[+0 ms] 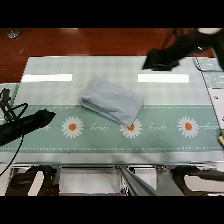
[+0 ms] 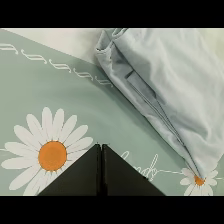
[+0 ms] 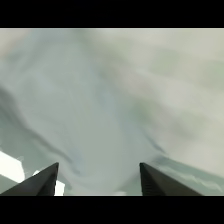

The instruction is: Fold the shirts.

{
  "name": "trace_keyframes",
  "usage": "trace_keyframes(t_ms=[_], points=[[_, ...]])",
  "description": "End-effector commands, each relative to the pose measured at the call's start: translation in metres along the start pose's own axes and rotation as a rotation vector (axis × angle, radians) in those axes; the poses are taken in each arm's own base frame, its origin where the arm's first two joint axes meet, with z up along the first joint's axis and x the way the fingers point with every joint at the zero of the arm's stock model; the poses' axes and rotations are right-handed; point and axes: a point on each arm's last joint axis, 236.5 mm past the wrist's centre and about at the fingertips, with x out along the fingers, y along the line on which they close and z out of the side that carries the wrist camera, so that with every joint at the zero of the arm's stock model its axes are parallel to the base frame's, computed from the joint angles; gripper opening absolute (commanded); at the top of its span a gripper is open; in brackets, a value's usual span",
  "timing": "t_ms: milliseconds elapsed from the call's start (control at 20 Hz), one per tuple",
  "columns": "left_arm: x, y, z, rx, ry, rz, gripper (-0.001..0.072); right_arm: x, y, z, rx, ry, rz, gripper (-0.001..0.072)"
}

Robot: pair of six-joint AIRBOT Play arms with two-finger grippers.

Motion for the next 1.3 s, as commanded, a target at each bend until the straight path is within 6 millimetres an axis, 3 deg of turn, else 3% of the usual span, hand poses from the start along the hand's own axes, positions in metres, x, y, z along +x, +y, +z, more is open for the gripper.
trace_keyframes(t_ms=[0, 100, 150, 250, 450, 650, 700, 750, 800, 850, 1000, 1150, 1250], points=[[0.000, 0.000, 0.000, -0.002, -0.001, 0.000, 0.0021, 0.016, -0.086, -0.073, 0.332, -0.215, -0.134, 0.0607], [0.000, 0.000, 0.000, -0.002, -0.001, 0.000, 0.0021, 0.070, -0.085, -0.139, 0.564, -0.161, -0.022, 0.0607], [0.000, 0.000, 0.000, -0.002, -0.001, 0.000, 0.0021, 0.090, -0.075, -0.160, 0.620, -0.114, 0.044, 0.0607], [0.000, 0.000, 0.001, -0.002, -0.005, 0.000, 0.0021, 0.114, -0.057, -0.178, 0.625, -0.033, 0.134, 0.0607], [0.000, 0.000, 0.001, -0.002, -0.004, 0.000, 0.0021, 0.149, -0.022, -0.182, 0.566, 0.130, 0.224, 0.0607], [0.000, 0.000, 0.001, -0.002, -0.004, 0.000, 0.0021, 0.185, 0.006, -0.158, 0.479, 0.182, 0.243, 0.0579], [0.000, 0.000, 0.001, -0.002, -0.004, 0.000, 0.0021, 0.191, 0.011, -0.148, 0.479, 0.192, 0.253, 0.0499], [0.000, 0.000, 0.001, -0.002, -0.004, 0.000, 0.0021, 0.194, 0.018, -0.140, 0.464, 0.208, 0.273, 0.0327], [0.000, 0.000, 0.001, -0.002, -0.004, 0.000, 0.0021, 0.194, 0.025, -0.129, 0.418, 0.219, 0.294, 0.0116], [0.000, 0.000, 0.001, -0.002, -0.004, 0.000, 0.0021, 0.189, 0.036, -0.115, 0.358, 0.224, 0.331, 0.0025], [0.000, 0.000, 0.001, -0.002, -0.004, 0.000, 0.0021, 0.150, 0.065, -0.056, 0.141, 0.160, 0.356, 0.0023], [0.000, 0.000, 0.001, -0.002, -0.004, 0.000, 0.0021, 0.087, 0.079, 0.011, -0.024, 0.040, 0.258, 0.0023], [0.000, 0.000, 0.001, -0.002, -0.004, 0.000, 0.0021, 0.038, 0.078, 0.048, -0.089, -0.056, 0.176, 0.0023]])
